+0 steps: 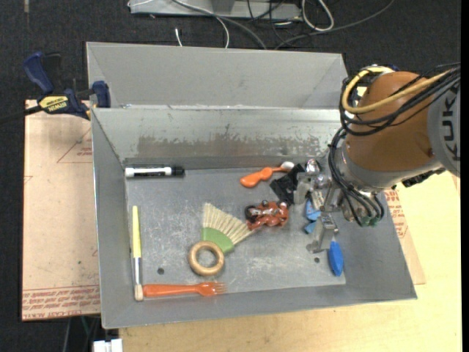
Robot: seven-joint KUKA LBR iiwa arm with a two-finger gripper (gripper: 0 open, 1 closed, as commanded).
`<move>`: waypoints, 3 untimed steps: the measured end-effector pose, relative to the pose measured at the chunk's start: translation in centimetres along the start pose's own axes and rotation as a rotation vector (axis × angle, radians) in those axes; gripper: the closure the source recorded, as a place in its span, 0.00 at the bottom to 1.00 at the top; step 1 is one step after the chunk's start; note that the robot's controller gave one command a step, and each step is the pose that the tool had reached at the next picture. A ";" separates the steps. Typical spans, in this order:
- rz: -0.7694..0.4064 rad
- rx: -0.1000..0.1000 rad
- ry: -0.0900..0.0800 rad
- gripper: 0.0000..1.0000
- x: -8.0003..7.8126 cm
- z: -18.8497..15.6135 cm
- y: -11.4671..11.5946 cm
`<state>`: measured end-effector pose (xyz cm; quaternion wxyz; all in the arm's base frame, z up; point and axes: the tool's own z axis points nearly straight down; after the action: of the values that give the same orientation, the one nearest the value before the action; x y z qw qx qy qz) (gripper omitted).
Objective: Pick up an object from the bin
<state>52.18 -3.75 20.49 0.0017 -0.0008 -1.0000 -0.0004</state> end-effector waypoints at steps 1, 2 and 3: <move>-0.002 0.000 -0.005 0.00 -0.1 -0.1 0.0; -0.082 0.001 -0.011 0.00 -4.1 8.9 1.5; -0.168 0.002 -0.015 0.00 -5.7 9.9 2.6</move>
Offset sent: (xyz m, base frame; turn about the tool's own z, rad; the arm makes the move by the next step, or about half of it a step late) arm 0.0557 0.0218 -0.1349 -0.1212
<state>57.88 -1.10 10.56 -0.0056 0.0830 -0.9965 0.0005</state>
